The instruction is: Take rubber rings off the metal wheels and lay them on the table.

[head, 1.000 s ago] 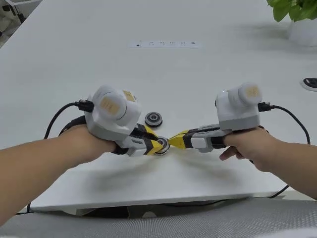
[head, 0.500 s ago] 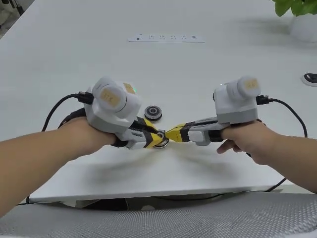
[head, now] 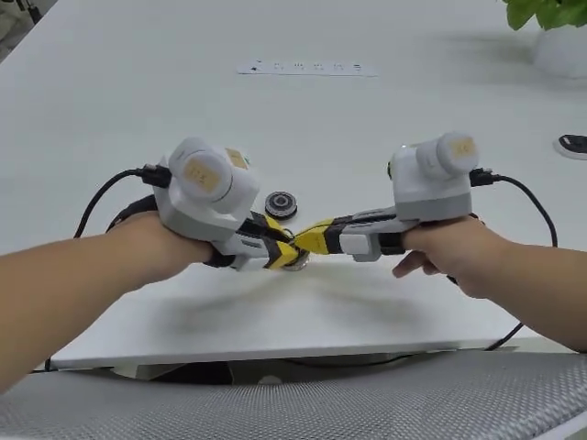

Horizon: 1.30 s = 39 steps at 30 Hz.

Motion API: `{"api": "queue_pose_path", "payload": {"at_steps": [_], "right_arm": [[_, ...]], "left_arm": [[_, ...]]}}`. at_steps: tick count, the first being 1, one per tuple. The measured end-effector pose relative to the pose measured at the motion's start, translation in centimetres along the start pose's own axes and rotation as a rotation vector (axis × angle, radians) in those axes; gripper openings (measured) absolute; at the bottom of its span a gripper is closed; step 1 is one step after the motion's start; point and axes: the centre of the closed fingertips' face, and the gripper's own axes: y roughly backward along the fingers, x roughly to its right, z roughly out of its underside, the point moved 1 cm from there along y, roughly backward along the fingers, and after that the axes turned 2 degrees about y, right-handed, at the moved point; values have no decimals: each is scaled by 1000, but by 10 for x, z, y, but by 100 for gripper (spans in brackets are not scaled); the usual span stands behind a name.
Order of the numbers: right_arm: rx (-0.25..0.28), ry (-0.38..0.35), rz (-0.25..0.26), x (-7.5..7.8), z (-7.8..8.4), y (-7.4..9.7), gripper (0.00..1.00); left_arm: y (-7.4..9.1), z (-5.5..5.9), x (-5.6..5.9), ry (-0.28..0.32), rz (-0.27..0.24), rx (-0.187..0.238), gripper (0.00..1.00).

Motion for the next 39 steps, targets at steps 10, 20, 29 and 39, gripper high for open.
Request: {"api": "queue_pose_path", "payload": {"at_steps": [10, 20, 29, 39], "right_arm": [[-10, -10, 25, 7, 1, 3, 0], [8, -19, 11, 4, -6, 5, 0], [37, -34, -12, -5, -19, 8, 0], [49, -27, -38, -16, -32, 3, 0]], "left_arm": [[1, -1, 3, -62, 24, -7, 14], [18, -13, 3, -41, 50, 26, 26], [38, -19, 8, -50, 78, 49, 39], [63, -25, 5, -41, 70, 93, 49]]}}
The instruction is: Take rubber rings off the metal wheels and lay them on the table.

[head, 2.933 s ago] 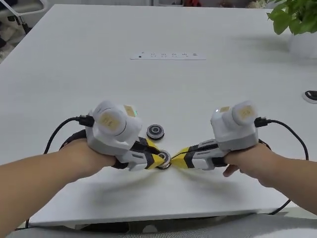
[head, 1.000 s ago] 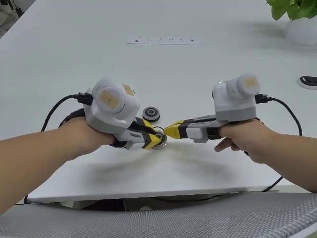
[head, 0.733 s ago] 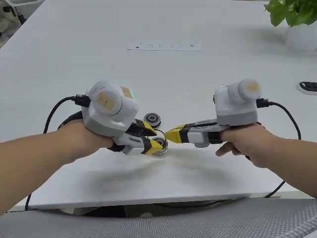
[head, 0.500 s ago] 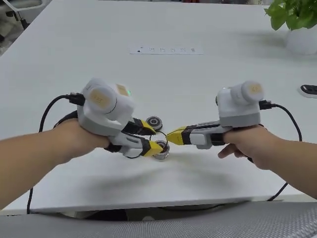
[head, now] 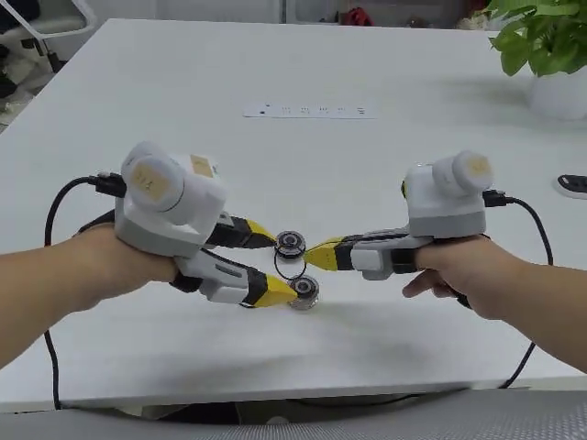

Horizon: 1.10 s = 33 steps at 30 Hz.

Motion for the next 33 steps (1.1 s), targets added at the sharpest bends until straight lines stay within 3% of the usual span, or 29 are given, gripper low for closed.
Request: {"api": "queue_pose_path", "payload": {"at_steps": [6, 18, 33], "right_arm": [[-12, 1, -10, -3, -1, -8, 0], [-60, 11, -44, -10, 5, -29, 0], [-110, 9, -75, -8, 17, -46, 0]], "left_arm": [[11, 2, -6, 12, -20, 15, 53], [29, 18, -12, 35, -52, 13, 58], [39, 31, -17, 65, -84, 4, 60]]}}
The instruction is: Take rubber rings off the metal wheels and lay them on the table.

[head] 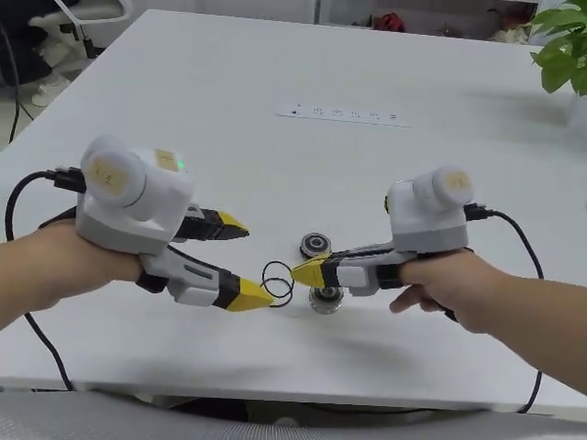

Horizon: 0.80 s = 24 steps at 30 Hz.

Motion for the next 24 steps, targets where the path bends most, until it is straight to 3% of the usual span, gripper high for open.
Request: {"api": "queue_pose_path", "payload": {"at_steps": [24], "right_arm": [[-32, -25, -4, 3, 9, -11, 0]], "left_arm": [[5, 11, 0, 14, -6, -25, 60]]}}
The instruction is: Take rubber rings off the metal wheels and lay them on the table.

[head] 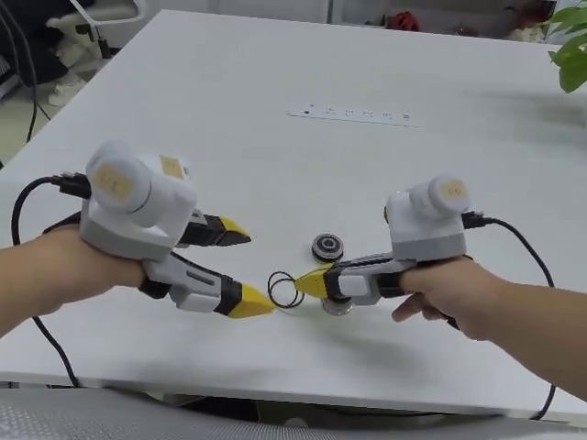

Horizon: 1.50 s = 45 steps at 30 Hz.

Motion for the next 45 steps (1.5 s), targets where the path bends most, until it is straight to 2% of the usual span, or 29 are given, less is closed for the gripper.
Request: {"api": "queue_pose_path", "payload": {"at_steps": [18, 33, 45], "right_arm": [[-4, 16, 53, 11, 2, -2, 0], [-4, 58, 87, 17, 2, -1, 11], [32, 55, 118, 26, -8, 15, 14]], "left_arm": [[1, 4, 3, 6, 1, -7, 60], [0, 7, 1, 16, 0, -14, 60], [-5, 5, -4, 15, -2, -13, 59]]}}
